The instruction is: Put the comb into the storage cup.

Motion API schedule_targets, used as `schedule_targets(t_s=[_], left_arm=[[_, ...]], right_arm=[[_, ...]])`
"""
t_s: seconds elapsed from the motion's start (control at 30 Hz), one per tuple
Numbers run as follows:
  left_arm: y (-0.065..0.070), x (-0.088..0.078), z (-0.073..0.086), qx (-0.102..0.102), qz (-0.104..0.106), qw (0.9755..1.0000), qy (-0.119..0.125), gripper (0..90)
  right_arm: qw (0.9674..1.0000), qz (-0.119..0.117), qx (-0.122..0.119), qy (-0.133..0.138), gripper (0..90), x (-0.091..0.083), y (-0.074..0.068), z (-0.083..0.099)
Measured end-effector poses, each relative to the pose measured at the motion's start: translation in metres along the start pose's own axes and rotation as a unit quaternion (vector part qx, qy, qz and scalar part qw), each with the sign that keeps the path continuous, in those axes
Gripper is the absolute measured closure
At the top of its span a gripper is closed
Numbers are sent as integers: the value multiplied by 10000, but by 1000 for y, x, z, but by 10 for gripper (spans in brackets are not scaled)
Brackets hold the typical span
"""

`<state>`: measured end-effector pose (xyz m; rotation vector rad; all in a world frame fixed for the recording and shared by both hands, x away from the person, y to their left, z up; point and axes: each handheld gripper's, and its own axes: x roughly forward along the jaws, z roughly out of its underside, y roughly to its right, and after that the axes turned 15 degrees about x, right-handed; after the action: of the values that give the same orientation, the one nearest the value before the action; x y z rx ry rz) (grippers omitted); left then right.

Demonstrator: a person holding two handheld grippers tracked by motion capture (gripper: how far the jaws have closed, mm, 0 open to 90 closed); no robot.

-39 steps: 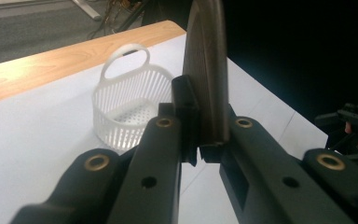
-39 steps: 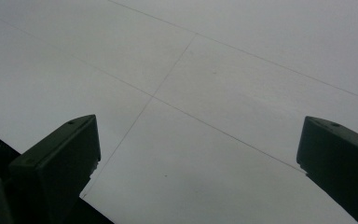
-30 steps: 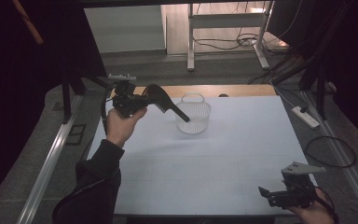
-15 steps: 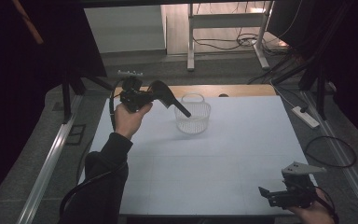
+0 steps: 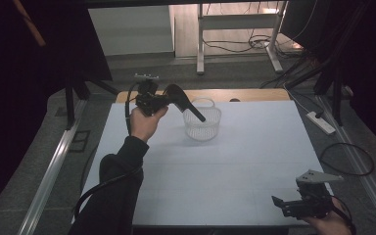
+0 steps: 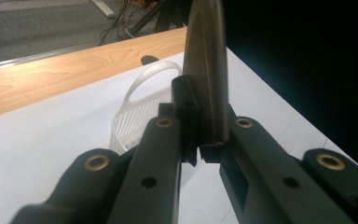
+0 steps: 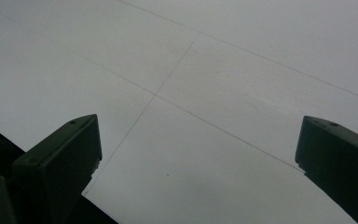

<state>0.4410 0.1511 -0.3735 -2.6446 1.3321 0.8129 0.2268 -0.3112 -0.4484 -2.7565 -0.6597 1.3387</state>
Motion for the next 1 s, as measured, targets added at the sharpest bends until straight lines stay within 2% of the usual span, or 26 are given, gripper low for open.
schedule_targets(t_s=[0.57,1.0], left_arm=[[-3,38,9,-198,-2,9998,-82,873],[-6,59,23,-505,49,9987,-35,873]], right_arm=[[10000,-34,7,-6,12,0,1,0],[10000,-60,9,-5,14,0,1,0]])
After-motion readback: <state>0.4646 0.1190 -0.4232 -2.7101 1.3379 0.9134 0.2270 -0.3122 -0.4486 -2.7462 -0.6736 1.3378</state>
